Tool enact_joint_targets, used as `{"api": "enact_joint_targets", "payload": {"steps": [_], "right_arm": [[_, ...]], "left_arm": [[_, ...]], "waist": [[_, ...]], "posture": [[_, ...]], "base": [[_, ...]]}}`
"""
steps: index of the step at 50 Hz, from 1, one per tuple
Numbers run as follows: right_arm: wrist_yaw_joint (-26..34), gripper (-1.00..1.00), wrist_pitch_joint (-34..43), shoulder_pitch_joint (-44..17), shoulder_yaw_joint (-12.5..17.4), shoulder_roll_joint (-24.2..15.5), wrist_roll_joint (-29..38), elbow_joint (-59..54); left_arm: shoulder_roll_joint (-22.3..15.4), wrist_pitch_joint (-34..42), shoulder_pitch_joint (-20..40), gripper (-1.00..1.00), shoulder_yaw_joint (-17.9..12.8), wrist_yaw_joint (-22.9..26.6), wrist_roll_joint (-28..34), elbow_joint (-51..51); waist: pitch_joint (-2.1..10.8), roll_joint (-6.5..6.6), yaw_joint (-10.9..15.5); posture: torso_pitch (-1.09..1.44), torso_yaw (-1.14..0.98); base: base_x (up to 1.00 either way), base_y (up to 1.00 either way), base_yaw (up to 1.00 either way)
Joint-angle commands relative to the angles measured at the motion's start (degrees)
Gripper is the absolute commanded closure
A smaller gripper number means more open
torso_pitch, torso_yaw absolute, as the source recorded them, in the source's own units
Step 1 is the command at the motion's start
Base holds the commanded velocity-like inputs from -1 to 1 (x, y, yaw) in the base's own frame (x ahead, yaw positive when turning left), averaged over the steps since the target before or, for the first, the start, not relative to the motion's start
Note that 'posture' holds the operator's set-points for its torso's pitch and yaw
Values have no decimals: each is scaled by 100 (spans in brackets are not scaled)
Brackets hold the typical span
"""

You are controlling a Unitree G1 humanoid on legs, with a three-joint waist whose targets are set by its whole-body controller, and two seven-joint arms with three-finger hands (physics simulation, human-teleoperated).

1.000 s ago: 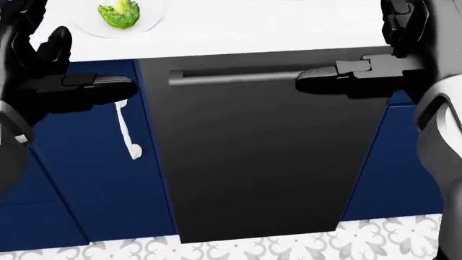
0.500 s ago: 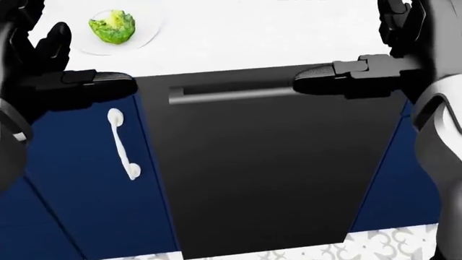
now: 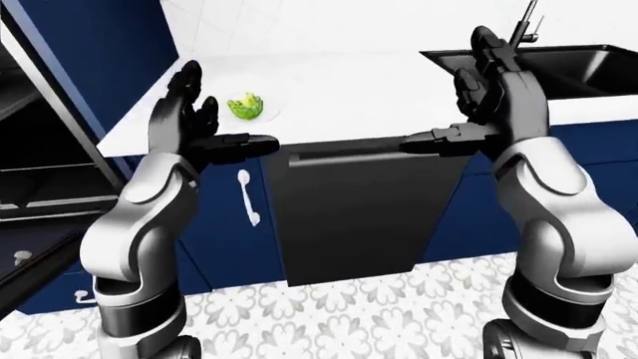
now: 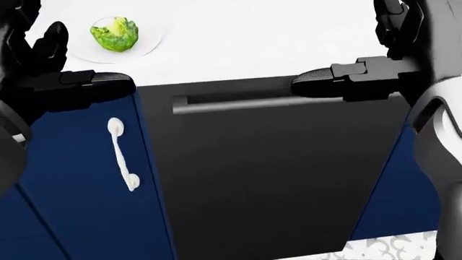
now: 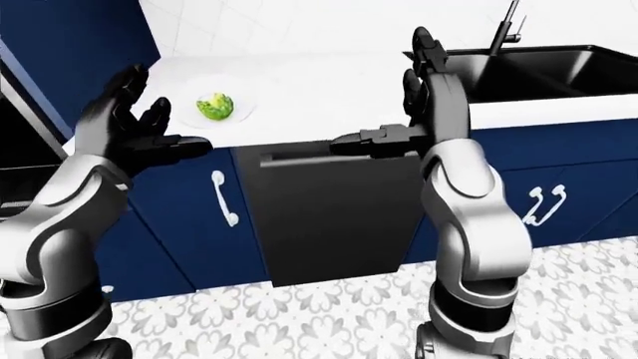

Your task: Place the broccoli on the top rack of the oven.

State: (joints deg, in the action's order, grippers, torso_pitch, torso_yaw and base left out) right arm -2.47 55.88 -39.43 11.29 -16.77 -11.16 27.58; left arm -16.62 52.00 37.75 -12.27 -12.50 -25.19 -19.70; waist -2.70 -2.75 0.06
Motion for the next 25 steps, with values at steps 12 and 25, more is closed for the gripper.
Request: {"api": "enact_joint_targets", "payload": {"steps": [12,25], "right_arm": [[2,-100,-134,-209,8,-45,6,158],[1,-100,-86,-218,11,-41,-2,184]], "left_arm": [[-97,-111,204,-100,-97,6,-9,-177],[-85,-123,187,-100,-88,9,-2,-171]], "waist": [[232,715,-105],[183,-70,111]], "posture": [[0,0],[0,0]], "base": [[22,0,0],[26,0,0]]}}
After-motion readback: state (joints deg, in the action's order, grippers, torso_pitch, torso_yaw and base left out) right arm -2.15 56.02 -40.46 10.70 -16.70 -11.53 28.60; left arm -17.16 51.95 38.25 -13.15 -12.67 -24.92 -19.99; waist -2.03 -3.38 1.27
